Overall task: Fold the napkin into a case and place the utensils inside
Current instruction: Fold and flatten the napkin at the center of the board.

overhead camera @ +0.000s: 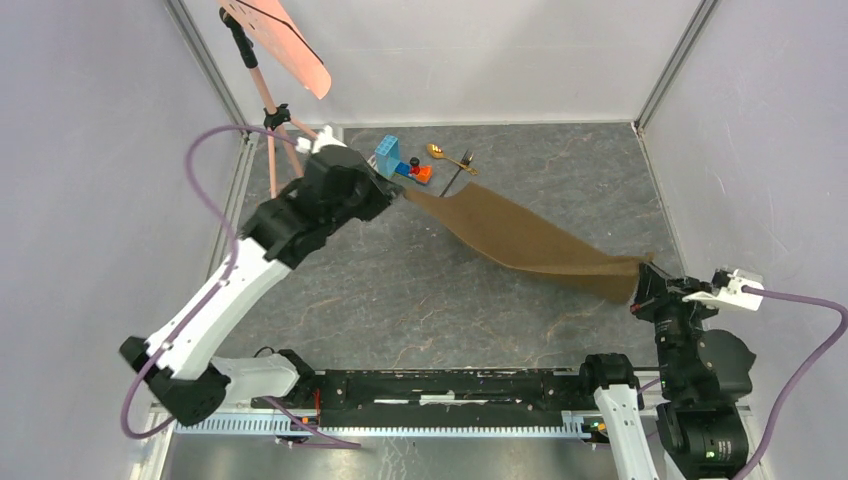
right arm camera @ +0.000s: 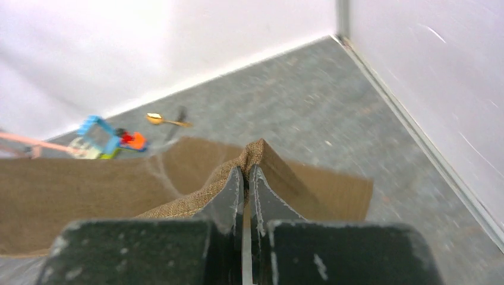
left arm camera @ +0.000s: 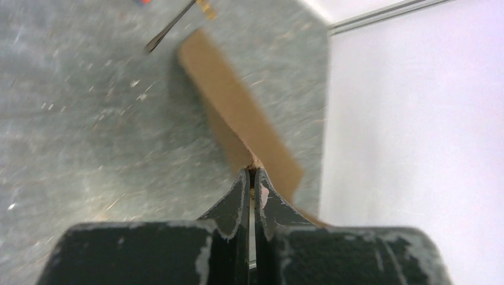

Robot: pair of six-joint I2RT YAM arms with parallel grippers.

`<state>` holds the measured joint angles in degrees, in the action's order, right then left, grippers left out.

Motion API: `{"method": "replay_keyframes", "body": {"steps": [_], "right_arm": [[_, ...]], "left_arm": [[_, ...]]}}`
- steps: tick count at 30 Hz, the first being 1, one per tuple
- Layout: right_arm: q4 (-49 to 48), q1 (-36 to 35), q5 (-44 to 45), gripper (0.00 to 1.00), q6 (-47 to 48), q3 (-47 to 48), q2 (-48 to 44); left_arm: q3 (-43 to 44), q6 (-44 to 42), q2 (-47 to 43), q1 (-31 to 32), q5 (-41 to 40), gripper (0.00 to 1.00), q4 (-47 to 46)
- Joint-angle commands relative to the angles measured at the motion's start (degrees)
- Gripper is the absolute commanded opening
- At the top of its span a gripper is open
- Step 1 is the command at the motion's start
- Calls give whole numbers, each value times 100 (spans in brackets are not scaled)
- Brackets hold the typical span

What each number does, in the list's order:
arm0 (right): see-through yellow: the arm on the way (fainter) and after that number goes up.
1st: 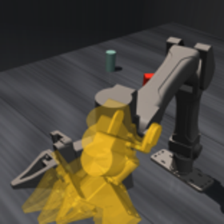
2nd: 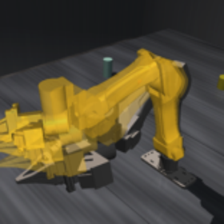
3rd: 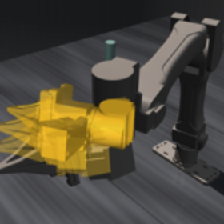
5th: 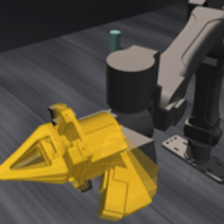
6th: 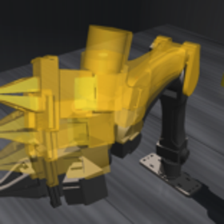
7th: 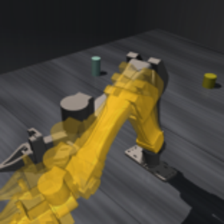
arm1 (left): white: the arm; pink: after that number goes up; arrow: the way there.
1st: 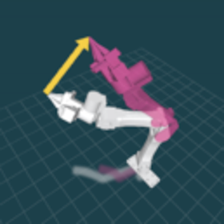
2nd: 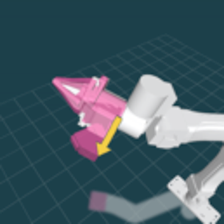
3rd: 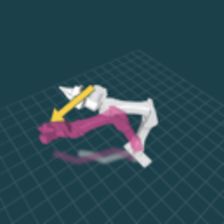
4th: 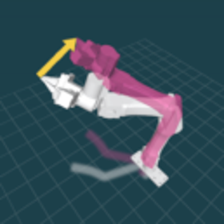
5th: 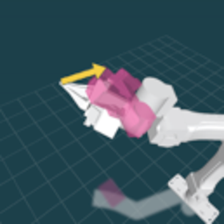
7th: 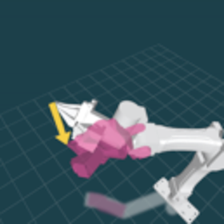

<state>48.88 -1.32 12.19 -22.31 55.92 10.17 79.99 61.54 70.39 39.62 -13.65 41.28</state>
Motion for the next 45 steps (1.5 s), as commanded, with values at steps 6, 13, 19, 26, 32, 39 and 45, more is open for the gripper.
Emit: {"method": "replay_keyframes", "body": {"steps": [6, 13, 19, 26, 32, 39, 45], "right_arm": [[-1977, 43, -2032, 0, 361, 1505, 440], [-2396, 93, -1135, 0, 120, 1376, 835], [-2191, 101, 345, 0, -35, 1010, 1897], [-3519, 106, 1016, 0, 326, -117, 2970], [-4374, 90, 1433, 0, 841, -424, 4105], [-5280, 276, 1450, 0, 1278, -731, 5035], [-5325, 339, 957, 0, 1458, -618, 5526]], "left_arm": [[1610, -1030, -947, 24, -234, 2, -284], [2189, -1263, -602, 23, -672, 2, -656], [2712, -1488, 679, -6, -1208, 2, -897], [3204, -1764, 2551, -331, -1307, 2, -1116], [3333, -1794, 3737, -578, -834, 2, -1821], [3752, -1645, 4793, -673, -238, 2, -2041], [4017, -1649, 5157, -717, -70, 2, -1852]]}}
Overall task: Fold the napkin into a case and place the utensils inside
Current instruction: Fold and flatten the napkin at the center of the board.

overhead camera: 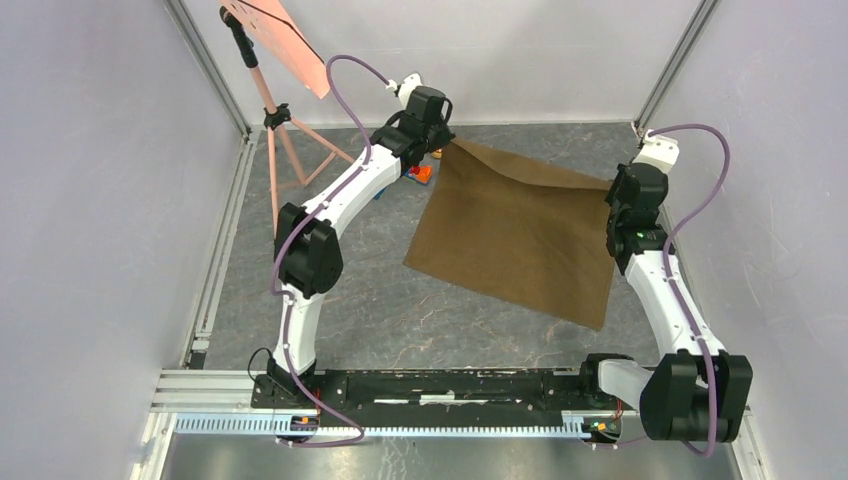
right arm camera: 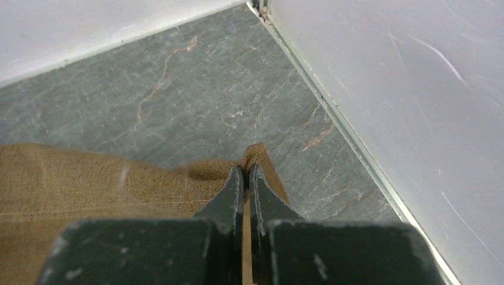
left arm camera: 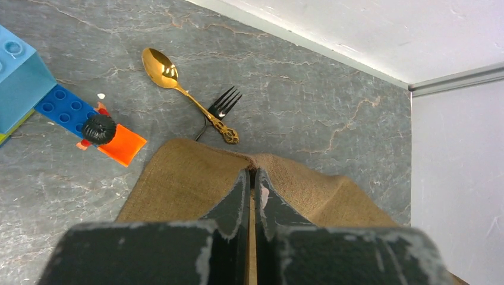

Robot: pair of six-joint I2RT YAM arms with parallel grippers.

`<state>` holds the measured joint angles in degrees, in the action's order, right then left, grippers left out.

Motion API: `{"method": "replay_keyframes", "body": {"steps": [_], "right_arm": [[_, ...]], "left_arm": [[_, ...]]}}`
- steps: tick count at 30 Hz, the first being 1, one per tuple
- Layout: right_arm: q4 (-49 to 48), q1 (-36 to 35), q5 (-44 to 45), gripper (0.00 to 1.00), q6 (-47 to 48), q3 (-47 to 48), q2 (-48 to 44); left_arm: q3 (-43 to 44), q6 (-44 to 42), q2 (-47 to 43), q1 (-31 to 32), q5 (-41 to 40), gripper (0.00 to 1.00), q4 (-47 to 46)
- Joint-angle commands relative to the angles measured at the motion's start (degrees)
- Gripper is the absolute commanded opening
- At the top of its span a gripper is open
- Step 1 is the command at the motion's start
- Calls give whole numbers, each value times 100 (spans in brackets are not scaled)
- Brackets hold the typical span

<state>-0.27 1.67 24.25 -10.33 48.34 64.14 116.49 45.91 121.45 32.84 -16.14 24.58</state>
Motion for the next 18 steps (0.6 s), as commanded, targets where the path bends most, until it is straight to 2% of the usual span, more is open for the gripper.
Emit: {"method": "replay_keyframes", "body": {"steps": [1, 5, 10, 13, 18], "right_arm": [[-289, 35, -338, 0, 241, 158, 130], [392, 35, -755, 0, 97, -53, -170], [1086, 35, -1454, 0, -340, -750, -937], [1371, 35, -1877, 0, -623, -1159, -1366], [2136, 35, -1567, 0, -742, -1501, -1758]], "left_arm": [[315, -88, 25, -38, 135, 2, -106], [-50, 13, -183, -61, 216, 2, 358], [-1146, 231, -819, -57, 441, 2, 957], [-1939, 122, -1226, -58, 905, 2, 1038], [-3047, -73, -1596, -95, 1267, 2, 1455]]}}
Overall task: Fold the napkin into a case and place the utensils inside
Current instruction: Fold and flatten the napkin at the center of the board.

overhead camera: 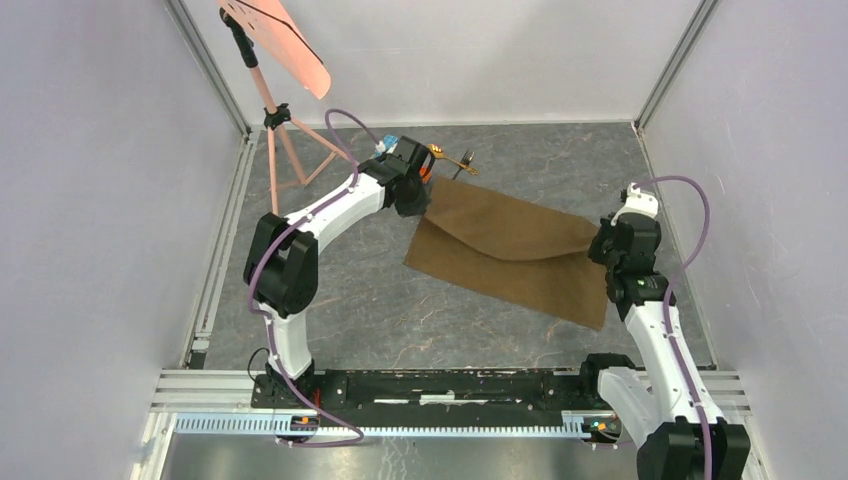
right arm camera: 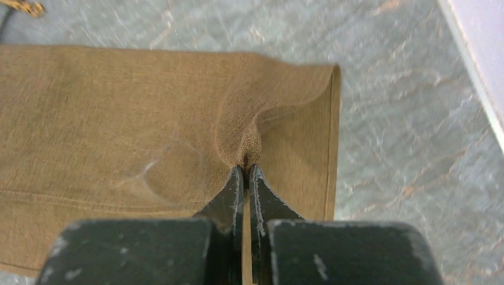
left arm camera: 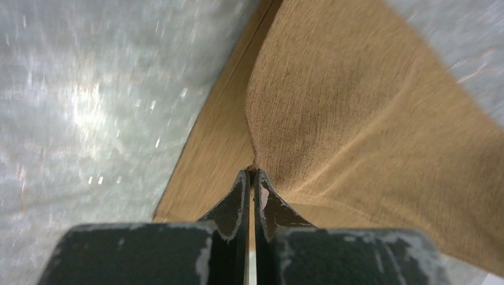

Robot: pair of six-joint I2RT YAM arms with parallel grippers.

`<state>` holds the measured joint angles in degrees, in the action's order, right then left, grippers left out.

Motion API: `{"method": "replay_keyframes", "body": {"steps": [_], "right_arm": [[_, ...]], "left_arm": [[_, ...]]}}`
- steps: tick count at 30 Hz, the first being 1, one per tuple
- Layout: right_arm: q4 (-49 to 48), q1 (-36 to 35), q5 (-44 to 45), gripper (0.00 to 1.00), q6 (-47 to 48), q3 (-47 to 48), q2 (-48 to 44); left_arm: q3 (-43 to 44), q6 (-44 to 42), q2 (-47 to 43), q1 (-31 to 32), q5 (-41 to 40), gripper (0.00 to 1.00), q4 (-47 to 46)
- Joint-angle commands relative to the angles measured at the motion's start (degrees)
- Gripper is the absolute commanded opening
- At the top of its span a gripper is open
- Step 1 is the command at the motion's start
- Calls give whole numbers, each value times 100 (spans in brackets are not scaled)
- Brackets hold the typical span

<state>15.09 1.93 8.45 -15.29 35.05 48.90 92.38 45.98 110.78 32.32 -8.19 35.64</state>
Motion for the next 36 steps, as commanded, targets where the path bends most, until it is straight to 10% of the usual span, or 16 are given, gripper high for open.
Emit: {"method": "replay_keyframes", "body": {"steps": [1, 36], "right_arm": [[721, 9, 118, 0, -256, -272, -278], [2494, 9, 933, 0, -1741, -1118, -1389]], "left_arm": [[-809, -149, -585, -41, 553, 2, 356], [-2031, -286, -696, 64, 227, 2, 467]]}}
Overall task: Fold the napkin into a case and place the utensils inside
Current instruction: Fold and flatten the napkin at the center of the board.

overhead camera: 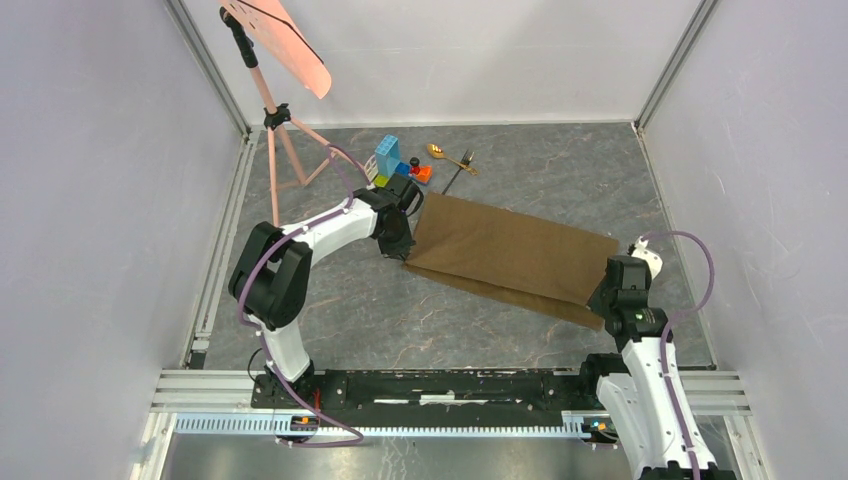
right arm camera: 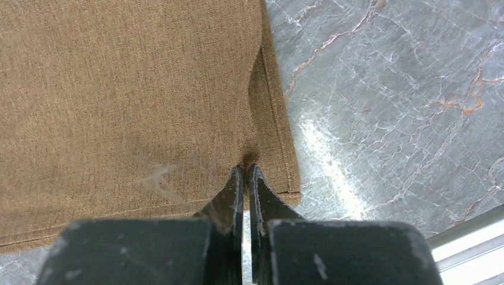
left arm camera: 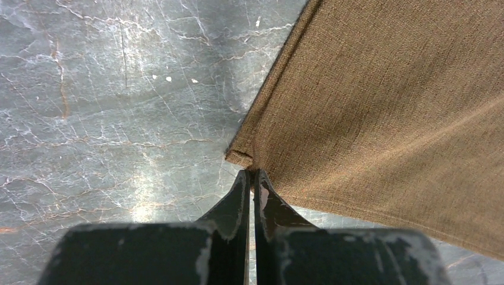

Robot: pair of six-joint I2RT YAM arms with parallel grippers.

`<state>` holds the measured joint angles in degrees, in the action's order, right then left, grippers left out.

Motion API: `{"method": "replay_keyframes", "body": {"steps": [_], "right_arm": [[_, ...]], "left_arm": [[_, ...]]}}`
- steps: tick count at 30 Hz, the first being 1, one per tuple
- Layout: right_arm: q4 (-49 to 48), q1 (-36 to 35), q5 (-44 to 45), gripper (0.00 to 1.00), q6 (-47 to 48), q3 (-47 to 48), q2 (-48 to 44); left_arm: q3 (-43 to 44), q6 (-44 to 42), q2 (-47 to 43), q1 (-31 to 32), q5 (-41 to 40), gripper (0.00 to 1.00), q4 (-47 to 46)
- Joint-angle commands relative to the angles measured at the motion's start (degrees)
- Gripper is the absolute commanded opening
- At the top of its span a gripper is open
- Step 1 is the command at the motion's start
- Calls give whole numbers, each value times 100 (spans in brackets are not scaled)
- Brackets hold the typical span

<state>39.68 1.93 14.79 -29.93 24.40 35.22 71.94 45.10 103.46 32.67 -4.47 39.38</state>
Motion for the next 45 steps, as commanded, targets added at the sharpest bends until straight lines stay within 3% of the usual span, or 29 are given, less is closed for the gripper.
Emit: {"method": "replay_keyframes", "body": {"steps": [1, 17, 45], "right_arm": [[-62, 9, 230, 0, -275, -133, -3], [-444, 9, 257, 0, -390, -532, 280], [55, 12, 224, 0, -813, -542, 68]], "left_arm": [[13, -171, 81, 34, -142, 2, 120], [135, -166, 225, 102, -325, 2, 374], [402, -117, 564, 101, -310, 2, 483]]}}
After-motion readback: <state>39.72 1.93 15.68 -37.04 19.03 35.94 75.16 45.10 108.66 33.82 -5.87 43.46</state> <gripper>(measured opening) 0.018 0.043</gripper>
